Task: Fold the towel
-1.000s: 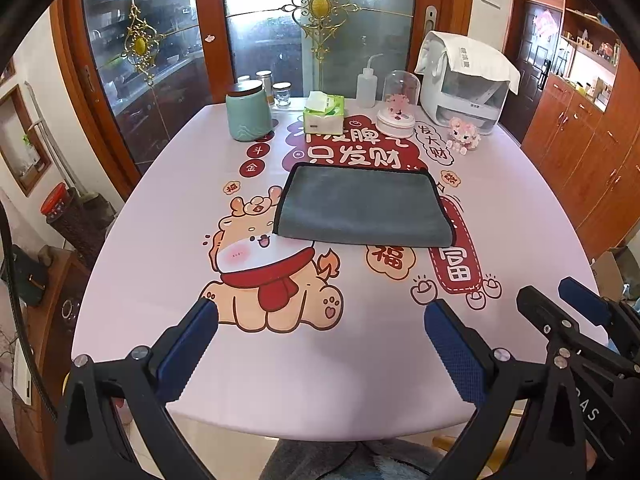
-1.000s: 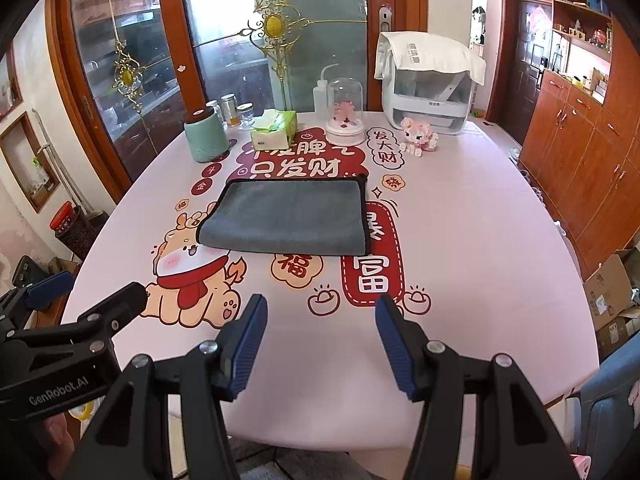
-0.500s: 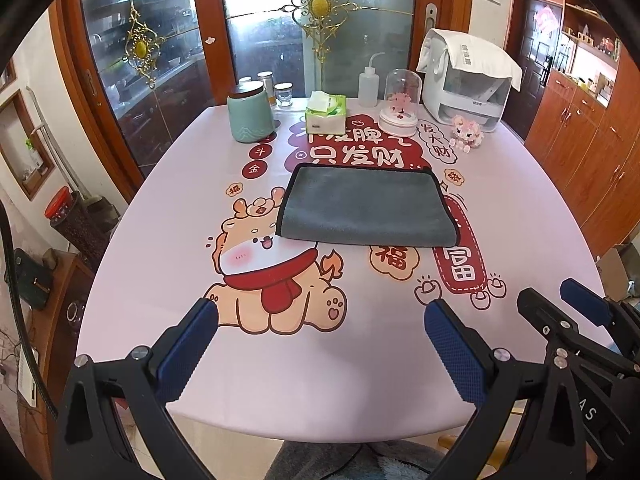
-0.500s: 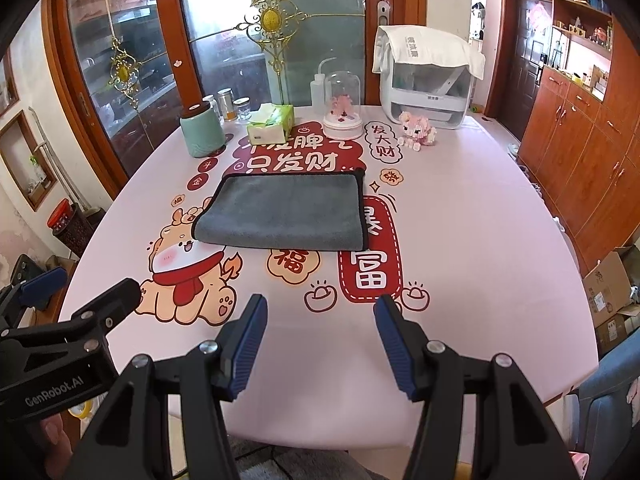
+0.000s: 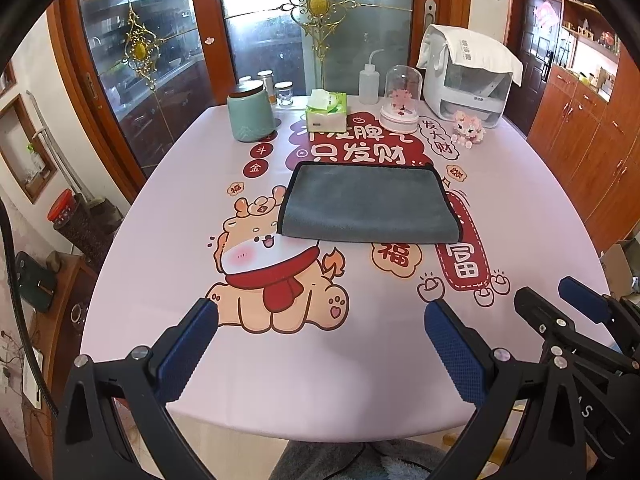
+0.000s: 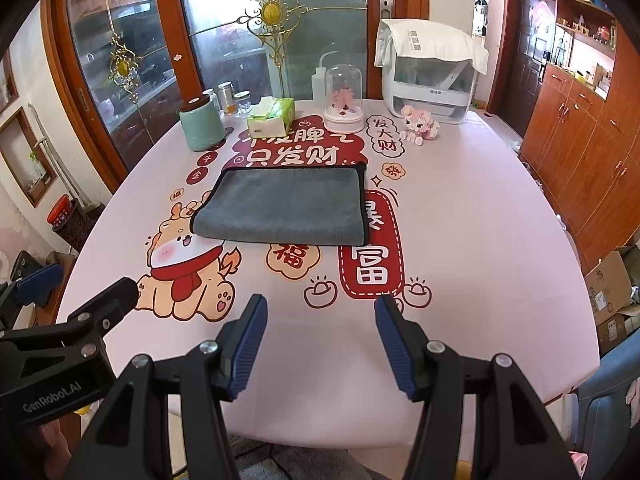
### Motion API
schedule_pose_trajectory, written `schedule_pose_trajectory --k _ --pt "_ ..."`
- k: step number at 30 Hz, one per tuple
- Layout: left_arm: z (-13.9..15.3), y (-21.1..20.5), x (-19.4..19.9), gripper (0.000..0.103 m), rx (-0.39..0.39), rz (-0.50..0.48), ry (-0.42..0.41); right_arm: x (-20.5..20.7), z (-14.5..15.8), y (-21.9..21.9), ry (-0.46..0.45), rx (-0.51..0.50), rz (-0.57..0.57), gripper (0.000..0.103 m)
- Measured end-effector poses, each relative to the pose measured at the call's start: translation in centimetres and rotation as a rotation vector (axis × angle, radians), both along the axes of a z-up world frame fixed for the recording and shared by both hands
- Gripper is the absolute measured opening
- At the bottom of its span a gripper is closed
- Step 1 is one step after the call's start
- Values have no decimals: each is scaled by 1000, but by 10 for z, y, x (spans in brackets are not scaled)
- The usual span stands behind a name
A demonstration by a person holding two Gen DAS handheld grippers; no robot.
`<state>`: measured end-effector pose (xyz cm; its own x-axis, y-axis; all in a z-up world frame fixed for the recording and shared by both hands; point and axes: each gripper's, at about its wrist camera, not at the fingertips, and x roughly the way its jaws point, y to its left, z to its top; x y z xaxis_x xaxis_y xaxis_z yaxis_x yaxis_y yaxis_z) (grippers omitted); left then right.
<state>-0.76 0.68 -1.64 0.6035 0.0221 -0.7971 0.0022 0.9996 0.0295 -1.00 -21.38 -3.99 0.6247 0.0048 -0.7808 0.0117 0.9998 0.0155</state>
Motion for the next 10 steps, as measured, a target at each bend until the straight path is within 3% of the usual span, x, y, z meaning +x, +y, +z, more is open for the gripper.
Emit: schedule_pose_trajectory --k 10 --pt "-3 -6 0 102 13 1 18 2 -4 -2 11 1 -1 57"
